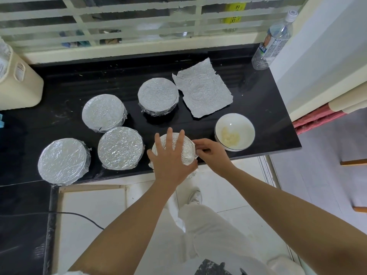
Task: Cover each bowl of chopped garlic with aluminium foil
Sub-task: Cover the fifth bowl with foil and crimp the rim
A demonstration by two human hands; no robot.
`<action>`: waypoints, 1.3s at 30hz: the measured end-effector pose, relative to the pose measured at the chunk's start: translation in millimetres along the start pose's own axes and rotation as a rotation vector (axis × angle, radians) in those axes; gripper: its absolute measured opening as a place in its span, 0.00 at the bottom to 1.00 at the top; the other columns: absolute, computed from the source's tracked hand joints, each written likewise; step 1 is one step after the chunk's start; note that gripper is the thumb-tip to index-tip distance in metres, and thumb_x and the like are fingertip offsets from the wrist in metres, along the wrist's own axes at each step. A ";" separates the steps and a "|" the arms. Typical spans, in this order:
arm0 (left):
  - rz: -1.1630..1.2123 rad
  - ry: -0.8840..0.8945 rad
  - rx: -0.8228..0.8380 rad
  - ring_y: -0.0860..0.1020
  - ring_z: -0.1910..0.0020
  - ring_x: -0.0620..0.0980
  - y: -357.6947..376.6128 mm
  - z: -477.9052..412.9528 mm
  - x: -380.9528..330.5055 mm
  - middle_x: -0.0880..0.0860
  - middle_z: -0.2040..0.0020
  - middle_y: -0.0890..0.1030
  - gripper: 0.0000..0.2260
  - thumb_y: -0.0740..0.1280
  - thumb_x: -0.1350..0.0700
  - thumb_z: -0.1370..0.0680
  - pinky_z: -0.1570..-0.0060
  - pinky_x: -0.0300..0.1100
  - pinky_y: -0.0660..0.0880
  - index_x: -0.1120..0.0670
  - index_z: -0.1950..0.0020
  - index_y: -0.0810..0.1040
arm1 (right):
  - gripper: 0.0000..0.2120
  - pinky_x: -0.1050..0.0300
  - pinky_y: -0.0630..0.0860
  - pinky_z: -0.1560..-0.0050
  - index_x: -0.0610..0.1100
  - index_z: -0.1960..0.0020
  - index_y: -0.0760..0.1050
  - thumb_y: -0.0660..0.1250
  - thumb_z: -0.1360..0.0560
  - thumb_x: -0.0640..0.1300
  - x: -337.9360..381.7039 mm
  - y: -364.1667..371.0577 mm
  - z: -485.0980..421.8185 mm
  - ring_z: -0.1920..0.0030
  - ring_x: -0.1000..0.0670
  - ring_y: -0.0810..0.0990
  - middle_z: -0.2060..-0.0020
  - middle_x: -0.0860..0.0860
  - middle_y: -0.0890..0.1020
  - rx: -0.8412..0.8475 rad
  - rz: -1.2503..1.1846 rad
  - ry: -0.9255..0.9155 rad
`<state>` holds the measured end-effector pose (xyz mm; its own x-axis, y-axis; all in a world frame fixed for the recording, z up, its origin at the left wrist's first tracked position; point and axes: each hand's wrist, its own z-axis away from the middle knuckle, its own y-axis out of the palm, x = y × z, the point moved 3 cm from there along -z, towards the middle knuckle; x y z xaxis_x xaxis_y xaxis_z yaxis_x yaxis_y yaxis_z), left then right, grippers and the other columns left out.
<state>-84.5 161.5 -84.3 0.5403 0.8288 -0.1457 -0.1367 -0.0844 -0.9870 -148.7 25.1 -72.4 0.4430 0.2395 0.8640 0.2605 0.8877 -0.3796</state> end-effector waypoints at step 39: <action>0.115 -0.125 0.129 0.41 0.22 0.65 -19.0 1.4 -0.7 0.55 0.19 0.40 0.53 0.58 0.20 0.36 0.32 0.71 0.50 0.44 0.19 0.43 | 0.22 0.56 0.73 0.65 0.50 0.38 0.80 0.58 0.26 0.34 19.4 9.6 -25.1 0.69 0.46 0.73 0.61 0.49 0.85 0.040 0.053 0.073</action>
<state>-83.5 163.4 -65.3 0.4087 0.8808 -0.2391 -0.3006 -0.1174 -0.9465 -116.1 28.4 -67.6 0.5174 0.2587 0.8157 0.2011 0.8898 -0.4097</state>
